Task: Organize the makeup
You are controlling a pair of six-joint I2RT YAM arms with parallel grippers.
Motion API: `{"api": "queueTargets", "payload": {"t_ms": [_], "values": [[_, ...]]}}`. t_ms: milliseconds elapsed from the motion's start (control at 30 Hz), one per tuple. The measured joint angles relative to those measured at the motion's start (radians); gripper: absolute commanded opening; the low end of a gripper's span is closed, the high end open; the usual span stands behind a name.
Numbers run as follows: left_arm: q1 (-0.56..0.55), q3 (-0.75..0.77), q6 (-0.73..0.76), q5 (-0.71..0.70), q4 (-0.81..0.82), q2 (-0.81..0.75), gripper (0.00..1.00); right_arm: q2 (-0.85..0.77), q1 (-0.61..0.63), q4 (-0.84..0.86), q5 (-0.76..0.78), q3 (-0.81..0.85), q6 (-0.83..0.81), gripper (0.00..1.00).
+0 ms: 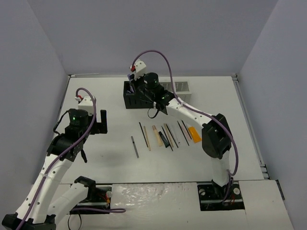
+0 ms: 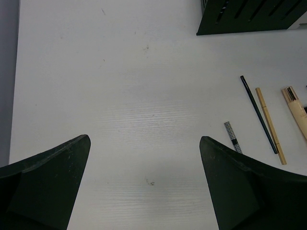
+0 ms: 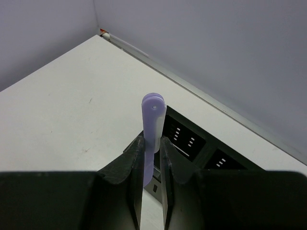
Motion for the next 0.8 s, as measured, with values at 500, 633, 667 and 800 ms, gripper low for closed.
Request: {"api": "queueTargets", "payload": {"t_ms": [500, 633, 667, 800], "values": [[0.034, -0.01, -0.007, 0.02, 0.002, -0.011, 0.97, 0.212, -0.02, 0.2, -0.015, 0.085, 0.013, 0.0], [0.038, -0.01, -0.008, 0.031, 0.006, -0.011, 0.97, 0.252, -0.029, 0.228, -0.009, 0.099, 0.014, 0.0], [0.039, -0.01, -0.008, 0.033, 0.007, -0.011, 0.97, 0.261, -0.033, 0.231, -0.008, 0.1, 0.014, 0.0], [0.04, -0.01, -0.008, 0.043, 0.008, -0.011, 0.97, 0.299, -0.048, 0.236, -0.002, 0.111, 0.017, 0.03]]}}
